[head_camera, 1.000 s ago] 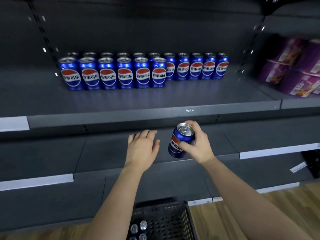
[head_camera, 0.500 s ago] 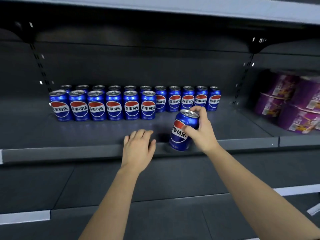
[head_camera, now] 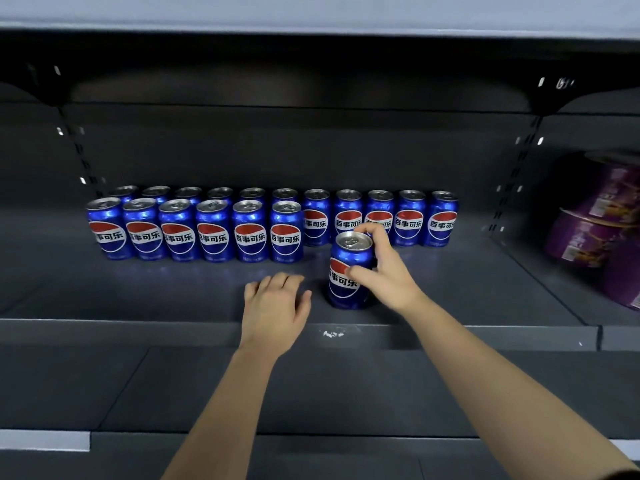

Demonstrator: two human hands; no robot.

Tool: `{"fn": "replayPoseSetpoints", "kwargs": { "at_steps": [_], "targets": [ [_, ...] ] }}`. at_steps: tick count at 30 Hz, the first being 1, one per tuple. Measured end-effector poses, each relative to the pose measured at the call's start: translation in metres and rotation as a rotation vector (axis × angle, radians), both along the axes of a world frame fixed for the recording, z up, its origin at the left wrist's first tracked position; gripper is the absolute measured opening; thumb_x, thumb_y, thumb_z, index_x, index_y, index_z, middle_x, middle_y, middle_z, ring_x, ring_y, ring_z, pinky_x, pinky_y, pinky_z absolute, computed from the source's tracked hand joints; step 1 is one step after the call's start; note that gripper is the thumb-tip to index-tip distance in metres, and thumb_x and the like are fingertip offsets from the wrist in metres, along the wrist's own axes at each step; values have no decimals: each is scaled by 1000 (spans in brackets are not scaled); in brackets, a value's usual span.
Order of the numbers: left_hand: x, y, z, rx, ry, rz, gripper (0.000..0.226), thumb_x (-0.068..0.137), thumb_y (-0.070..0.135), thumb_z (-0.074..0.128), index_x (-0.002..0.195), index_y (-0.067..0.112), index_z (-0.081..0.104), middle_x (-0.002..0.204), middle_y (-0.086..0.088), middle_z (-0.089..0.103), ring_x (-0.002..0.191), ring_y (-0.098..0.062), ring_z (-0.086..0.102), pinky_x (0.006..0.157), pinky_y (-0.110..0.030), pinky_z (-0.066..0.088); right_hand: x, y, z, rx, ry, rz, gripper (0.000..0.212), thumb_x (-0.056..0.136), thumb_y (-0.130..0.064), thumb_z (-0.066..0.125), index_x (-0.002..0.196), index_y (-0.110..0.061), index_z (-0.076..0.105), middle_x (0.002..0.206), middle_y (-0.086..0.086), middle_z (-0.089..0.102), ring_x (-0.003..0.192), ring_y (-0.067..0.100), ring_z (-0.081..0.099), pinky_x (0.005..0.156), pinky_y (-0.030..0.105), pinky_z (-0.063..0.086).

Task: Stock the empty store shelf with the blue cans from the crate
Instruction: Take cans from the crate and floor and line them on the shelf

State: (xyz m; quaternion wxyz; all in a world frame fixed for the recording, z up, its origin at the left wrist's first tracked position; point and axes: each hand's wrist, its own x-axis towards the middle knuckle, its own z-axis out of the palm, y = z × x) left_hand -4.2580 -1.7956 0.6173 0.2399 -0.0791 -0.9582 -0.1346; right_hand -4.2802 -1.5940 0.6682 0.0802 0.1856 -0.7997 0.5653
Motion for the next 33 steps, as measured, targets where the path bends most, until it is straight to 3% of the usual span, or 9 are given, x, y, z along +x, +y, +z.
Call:
{"fn": "replayPoseSetpoints", "kwargs": {
  "at_steps": [4,8,10,15,20,28,33],
  "targets": [
    [0,-1,-6,-1,36,22,51,89,45,28,113,20,65,105,2,67,98,-20,60,91,-38,36,-3,0,-8,-38,-62,39,83,65,-36,80,133,-37,30,125,-7,57,108,10,63,96,36,52],
    [-1,1,-8,-27,44,49,52,87,46,26,109,22,67,101,4,68,92,-19,62,88,-37,37,-6,-2,-17,75,-42,-96,103,49,-44,91,128,-41,25,131,-9,51,110,7,61,97,36,52],
    [-1,1,-9,-39,40,55,53,87,46,25,109,23,67,101,5,68,93,-18,62,89,-36,35,-8,-4,-18,100,-61,-136,98,51,-42,91,120,-42,22,127,-9,53,108,7,61,97,34,51],
    [-2,1,-10,-63,43,61,53,86,46,24,109,25,67,99,7,68,92,-17,61,88,-35,31,-16,-6,-16,136,-60,-191,78,61,-32,90,109,-22,28,111,-6,56,99,9,62,87,32,53],
    [-2,2,-9,-78,67,84,46,85,45,31,103,25,69,93,7,68,85,-17,62,84,-33,30,-31,-11,-14,182,-89,-185,68,67,-31,87,107,-16,35,107,-8,57,97,7,59,80,27,50],
    [-3,2,-11,-87,73,91,44,85,45,32,102,28,69,96,10,68,87,-14,62,85,-34,31,-55,-30,-15,270,-61,-238,62,78,-31,79,122,-12,40,121,0,61,112,18,58,89,31,50],
    [-5,1,-14,-84,94,103,41,83,45,36,101,29,69,95,11,68,85,-13,62,85,-34,32,-69,-43,-22,301,-38,-282,74,84,-33,73,145,-12,35,137,8,53,126,24,50,102,38,46]
  ]
}}
